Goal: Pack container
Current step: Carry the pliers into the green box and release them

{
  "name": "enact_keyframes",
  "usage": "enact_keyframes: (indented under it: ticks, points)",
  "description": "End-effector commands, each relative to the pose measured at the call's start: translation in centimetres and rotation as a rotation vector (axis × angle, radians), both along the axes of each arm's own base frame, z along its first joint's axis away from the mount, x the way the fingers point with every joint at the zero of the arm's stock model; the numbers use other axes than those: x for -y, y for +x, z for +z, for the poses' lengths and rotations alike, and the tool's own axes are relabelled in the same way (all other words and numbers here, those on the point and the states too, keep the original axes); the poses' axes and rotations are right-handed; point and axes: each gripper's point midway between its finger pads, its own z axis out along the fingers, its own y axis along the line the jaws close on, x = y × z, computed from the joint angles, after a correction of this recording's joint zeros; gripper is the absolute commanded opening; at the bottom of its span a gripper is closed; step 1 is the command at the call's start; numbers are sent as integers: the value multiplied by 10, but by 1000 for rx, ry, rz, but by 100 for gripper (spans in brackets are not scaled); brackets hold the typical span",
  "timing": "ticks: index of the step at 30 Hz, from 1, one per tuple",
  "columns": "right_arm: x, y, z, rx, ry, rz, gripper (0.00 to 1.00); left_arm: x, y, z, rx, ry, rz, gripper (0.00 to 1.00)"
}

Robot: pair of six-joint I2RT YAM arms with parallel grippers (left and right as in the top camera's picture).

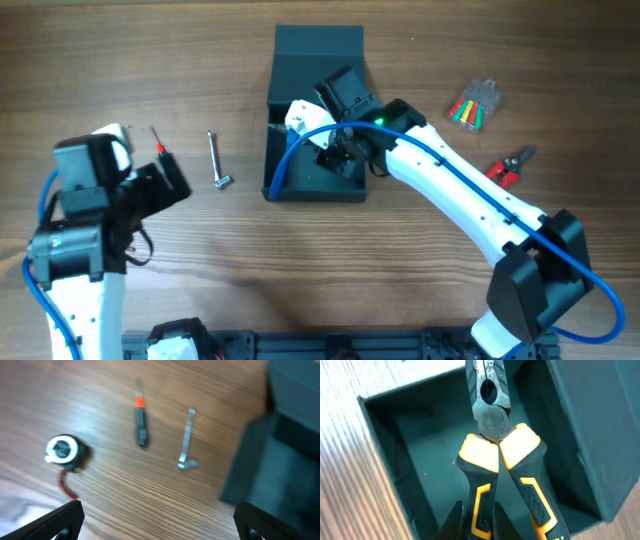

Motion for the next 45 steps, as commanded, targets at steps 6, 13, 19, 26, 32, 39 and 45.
enact_keyframes:
  ticks: [6,13,19,26,32,39,45]
  points:
    - [-10,1,-51,-84,-44,78,4,-20,-2,8,18,15,47,100]
    - [-12,5,-71,-100,-60,93,4,-20,-4,11,31,18,47,100]
    - [-8,3,-89,-136,-84,87,4,-19,-5,14,42,20,47,100]
    - [-3,8,-93,-142,-88,67,4,-19,-6,14,41,20,47,100]
    - [15,18,-94,-157,-87,16,4,-19,-6,14,41,20,47,100]
    - [20,18,-95,-168,-93,6,4,-19,-6,14,41,20,47,100]
    - [19,15,-95,-186,-86,10,48,-19,-6,14,41,20,47,100]
